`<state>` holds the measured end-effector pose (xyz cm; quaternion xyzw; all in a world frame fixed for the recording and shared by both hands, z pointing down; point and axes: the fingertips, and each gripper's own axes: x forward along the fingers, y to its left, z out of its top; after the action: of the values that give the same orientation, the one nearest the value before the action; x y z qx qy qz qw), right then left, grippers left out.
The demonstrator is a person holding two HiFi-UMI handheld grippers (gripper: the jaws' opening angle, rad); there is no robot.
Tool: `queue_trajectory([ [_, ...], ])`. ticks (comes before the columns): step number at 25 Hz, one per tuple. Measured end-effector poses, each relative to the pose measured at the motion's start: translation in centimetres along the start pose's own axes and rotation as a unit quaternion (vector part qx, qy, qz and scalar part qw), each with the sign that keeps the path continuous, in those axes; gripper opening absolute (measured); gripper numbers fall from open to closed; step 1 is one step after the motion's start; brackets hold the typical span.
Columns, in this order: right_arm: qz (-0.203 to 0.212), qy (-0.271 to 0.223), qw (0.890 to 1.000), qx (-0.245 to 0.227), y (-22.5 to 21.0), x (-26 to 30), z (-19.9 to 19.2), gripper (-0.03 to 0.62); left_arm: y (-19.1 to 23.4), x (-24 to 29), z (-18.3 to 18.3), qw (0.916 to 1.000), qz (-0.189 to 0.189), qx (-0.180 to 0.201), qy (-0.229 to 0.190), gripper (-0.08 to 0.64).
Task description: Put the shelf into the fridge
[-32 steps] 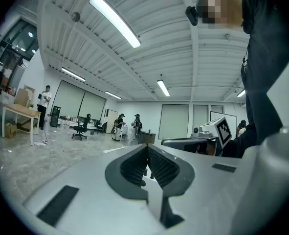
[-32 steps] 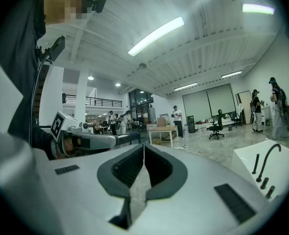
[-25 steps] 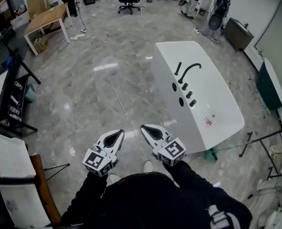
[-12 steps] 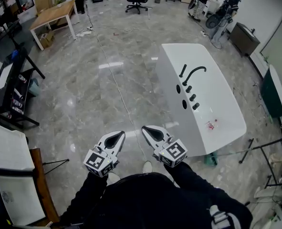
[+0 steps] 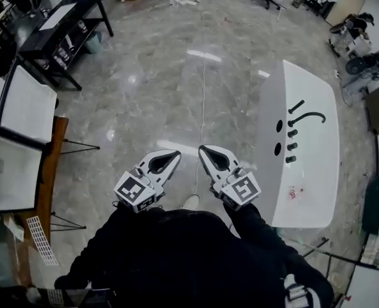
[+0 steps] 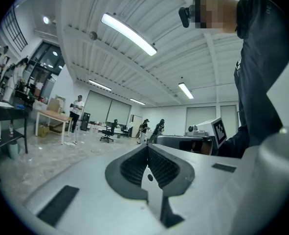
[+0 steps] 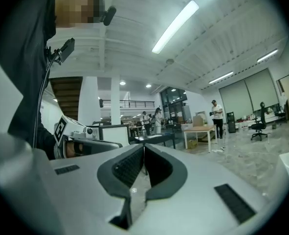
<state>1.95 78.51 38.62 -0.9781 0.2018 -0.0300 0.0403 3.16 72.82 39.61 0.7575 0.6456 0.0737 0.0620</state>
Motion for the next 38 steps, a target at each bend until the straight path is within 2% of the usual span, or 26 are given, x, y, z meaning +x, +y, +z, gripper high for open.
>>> queue_trajectory([
  [4,0.106,0.025,0.994,0.015,3.2,2.5,-1.8,0.008,1.0,-3.7,-0.8,0.9950,0.099,-0.010,-0.005,0.006],
  [10,0.209,0.034,0.977,0.023,10.2,7.5,-2.8,0.008,3.5,-11.7,-1.1,0.9792,0.202,-0.020,-0.004,0.006],
  [15,0.275,0.047,0.960,0.012,18.5,11.6,-2.2,0.008,4.9,-19.3,-0.4,0.9682,0.248,-0.025,-0.020,0.006],
  [24,0.345,0.056,0.937,-0.007,33.8,19.4,-2.0,0.008,7.7,-35.4,0.4,0.9481,0.312,-0.025,-0.056,0.006],
  [33,0.441,0.061,0.895,-0.027,51.4,26.8,-3.5,0.006,9.9,-54.2,-0.8,0.9051,0.413,-0.033,-0.094,0.006],
  [38,0.516,0.055,0.854,-0.038,59.8,28.9,-4.0,0.006,9.7,-62.3,-1.4,0.8721,0.475,-0.037,-0.113,0.006],
])
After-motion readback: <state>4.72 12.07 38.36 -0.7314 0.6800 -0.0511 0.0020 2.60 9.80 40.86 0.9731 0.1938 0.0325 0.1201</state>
